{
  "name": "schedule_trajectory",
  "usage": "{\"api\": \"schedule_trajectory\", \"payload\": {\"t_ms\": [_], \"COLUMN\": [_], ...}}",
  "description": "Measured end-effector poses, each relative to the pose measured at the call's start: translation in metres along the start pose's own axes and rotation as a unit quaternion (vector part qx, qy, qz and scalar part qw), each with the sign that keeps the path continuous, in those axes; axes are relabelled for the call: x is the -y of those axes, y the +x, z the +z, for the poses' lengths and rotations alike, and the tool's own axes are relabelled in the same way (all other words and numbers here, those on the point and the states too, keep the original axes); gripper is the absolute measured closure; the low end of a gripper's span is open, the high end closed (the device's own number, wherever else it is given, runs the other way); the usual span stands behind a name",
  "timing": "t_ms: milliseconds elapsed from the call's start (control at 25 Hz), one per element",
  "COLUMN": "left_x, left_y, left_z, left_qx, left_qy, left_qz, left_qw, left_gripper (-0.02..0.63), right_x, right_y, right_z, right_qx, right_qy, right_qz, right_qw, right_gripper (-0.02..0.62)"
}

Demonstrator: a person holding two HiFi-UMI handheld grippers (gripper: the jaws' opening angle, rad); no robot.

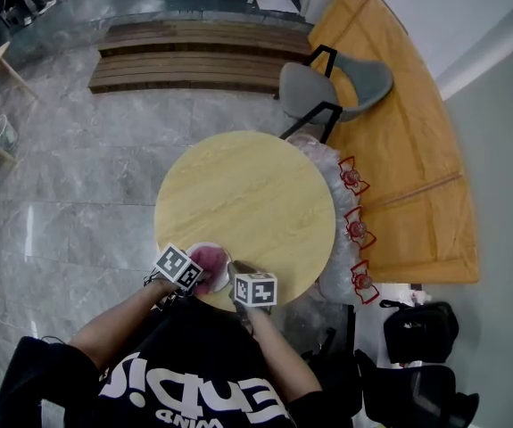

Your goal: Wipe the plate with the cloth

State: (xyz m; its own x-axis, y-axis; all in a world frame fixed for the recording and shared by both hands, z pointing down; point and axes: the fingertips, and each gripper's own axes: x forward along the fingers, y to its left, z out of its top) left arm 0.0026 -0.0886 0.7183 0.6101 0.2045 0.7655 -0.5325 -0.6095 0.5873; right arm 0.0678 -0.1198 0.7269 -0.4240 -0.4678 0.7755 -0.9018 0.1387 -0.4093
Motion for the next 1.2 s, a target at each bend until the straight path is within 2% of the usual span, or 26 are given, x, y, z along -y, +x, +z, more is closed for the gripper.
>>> {"api": "schedule_trajectory", "payload": {"t_ms": [80,160,240,280,320,400,520,600,640,720,840,880,920,1200], "left_x": [0.003,0.009,0.019,0.027,0.035,0.054,0.089,0.110,0.119,0.128,0.141,0.143,0.144,0.142], "left_y": [-0.011,-0.029,-0.056,-0.074,-0.094,-0.132,-0.183,-0.212,-0.223,-0.236,-0.247,-0.249,-0.251,-0.260], "left_z": [0.011,0.029,0.056,0.073,0.090,0.118,0.143,0.151,0.153,0.155,0.156,0.157,0.157,0.155], "left_qx": [0.015,0.044,0.097,0.136,0.183,0.280,0.406,0.471,0.495,0.524,0.524,0.523,0.523,0.527], "left_qy": [0.001,0.018,0.064,0.096,0.132,0.192,0.251,0.277,0.281,0.287,0.371,0.383,0.385,0.380], "left_qz": [-0.001,0.007,0.030,0.048,0.068,0.104,0.131,0.149,0.156,0.173,0.213,0.220,0.225,0.234], "left_qw": [0.9999,0.9989,0.9927,0.9848,0.9720,0.9348,0.8689,0.8243,0.8072,0.7831,0.7363,0.7288,0.7265,0.7231], "left_gripper": [0.543,0.543,0.543,0.543,0.543,0.543,0.543,0.543,0.543,0.543,0.543,0.543,0.543,0.543], "right_x": [-0.004,-0.013,-0.032,-0.045,-0.059,-0.086,-0.111,-0.119,-0.119,-0.118,-0.115,-0.113,-0.112,-0.113], "right_y": [-0.012,-0.032,-0.062,-0.081,-0.101,-0.142,-0.193,-0.215,-0.222,-0.228,-0.230,-0.230,-0.231,-0.234], "right_z": [0.013,0.038,0.072,0.091,0.108,0.138,0.168,0.180,0.183,0.186,0.188,0.188,0.189,0.191], "right_qx": [0.011,0.051,0.124,0.167,0.210,0.292,0.386,0.430,0.442,0.453,0.454,0.453,0.453,0.457], "right_qy": [-0.015,-0.054,-0.121,-0.157,-0.188,-0.221,-0.223,-0.211,-0.207,-0.201,-0.192,-0.189,-0.187,-0.185], "right_qz": [-0.002,-0.011,-0.024,-0.032,-0.041,-0.056,-0.066,-0.067,-0.069,-0.072,-0.077,-0.080,-0.082,-0.087], "right_qw": [1.000,0.997,0.985,0.973,0.959,0.929,0.893,0.876,0.870,0.866,0.867,0.868,0.868,0.866], "right_gripper": [0.529,0.529,0.529,0.531,0.534,0.549,0.562,0.566,0.569,0.572,0.574,0.574,0.574,0.574]}}
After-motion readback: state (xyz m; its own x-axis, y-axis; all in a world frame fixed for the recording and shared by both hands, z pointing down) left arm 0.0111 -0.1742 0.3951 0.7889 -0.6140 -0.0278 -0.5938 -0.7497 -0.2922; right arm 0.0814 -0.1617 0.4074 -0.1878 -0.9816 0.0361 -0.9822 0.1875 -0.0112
